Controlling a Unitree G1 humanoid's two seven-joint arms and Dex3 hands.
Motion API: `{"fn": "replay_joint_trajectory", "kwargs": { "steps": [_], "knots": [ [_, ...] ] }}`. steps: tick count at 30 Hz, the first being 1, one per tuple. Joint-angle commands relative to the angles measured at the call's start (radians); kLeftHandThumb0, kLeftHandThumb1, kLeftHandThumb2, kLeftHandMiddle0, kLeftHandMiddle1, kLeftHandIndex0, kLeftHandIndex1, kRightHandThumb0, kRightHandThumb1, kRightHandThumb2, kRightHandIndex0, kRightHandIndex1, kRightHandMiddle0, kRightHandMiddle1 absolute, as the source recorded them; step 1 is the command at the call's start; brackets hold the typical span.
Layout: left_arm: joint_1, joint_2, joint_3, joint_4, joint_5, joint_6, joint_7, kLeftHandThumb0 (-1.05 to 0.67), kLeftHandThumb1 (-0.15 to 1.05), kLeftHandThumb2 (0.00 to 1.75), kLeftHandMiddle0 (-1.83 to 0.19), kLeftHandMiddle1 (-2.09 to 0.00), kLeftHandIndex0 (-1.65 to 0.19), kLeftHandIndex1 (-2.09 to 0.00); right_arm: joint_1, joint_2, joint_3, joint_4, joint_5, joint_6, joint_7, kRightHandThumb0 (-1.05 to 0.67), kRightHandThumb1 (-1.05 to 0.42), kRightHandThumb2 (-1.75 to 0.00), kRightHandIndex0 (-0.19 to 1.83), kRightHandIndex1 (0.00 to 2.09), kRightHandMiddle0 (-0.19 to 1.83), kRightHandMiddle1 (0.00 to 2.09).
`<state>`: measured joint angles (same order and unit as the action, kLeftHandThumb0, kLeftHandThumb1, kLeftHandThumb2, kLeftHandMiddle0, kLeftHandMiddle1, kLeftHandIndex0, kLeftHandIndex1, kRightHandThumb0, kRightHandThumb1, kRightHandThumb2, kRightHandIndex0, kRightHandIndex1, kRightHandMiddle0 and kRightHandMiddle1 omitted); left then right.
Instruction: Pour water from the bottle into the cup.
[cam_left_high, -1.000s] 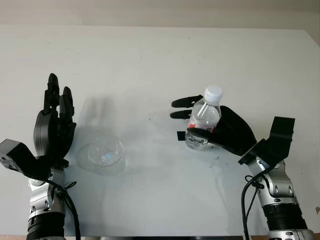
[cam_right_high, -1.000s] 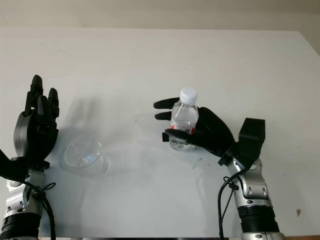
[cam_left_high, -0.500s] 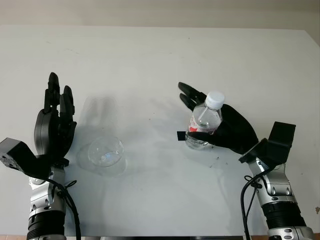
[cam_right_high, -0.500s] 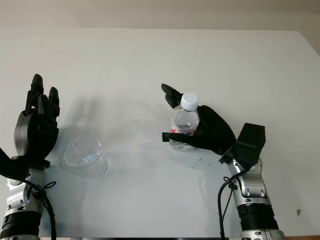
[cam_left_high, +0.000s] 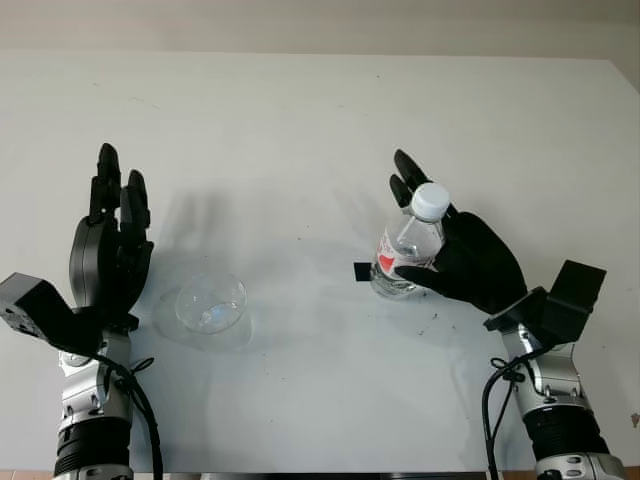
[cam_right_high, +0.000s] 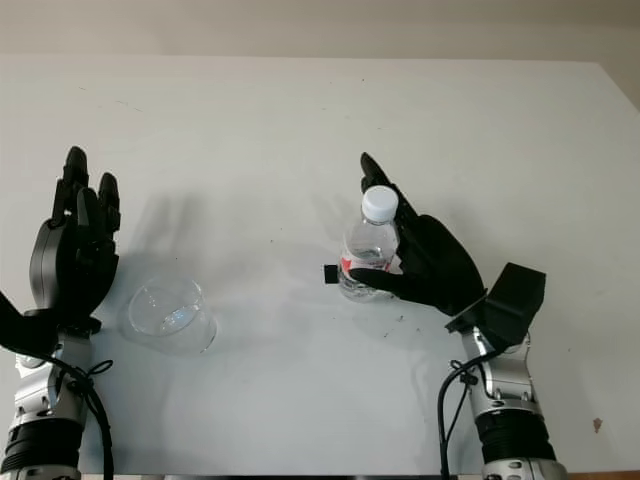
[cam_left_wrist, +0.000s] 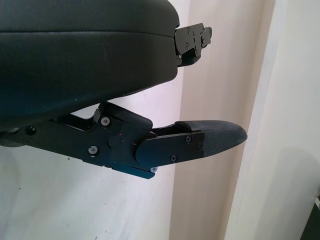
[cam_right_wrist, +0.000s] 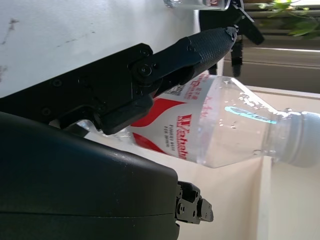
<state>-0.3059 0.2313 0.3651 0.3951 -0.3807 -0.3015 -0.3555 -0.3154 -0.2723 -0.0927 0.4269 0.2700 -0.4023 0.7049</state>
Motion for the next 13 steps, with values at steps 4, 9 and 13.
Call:
{"fn": "replay_joint_trajectory", "kwargs": {
  "steps": [4, 9, 13],
  "knots": [
    [0.008, -0.005, -0.003, 0.031, 0.004, -0.021, -0.008, -0.75, 1.05, 0.54, 0.17, -0.05, 0.16, -0.05, 0.038, 0.012, -0.026, -0.055, 0.040, -0.045, -0.005, -0.89, -0.96, -0.06, -0.19, 0.00, -0.19, 0.00],
    [0.010, -0.010, -0.003, 0.026, 0.000, -0.021, -0.007, -0.75, 1.05, 0.54, 0.17, -0.05, 0.17, -0.05, 0.063, 0.015, -0.038, -0.076, 0.054, -0.051, -0.016, -0.98, -0.96, -0.06, -0.19, 0.00, -0.19, 0.00],
    [0.021, -0.014, -0.003, 0.011, -0.006, -0.013, -0.006, -0.75, 1.05, 0.54, 0.18, -0.05, 0.18, -0.05, 0.068, 0.008, -0.036, -0.067, 0.058, -0.044, -0.005, -0.96, -0.95, -0.05, -0.19, 0.00, -0.19, 0.00]
  ]
}}
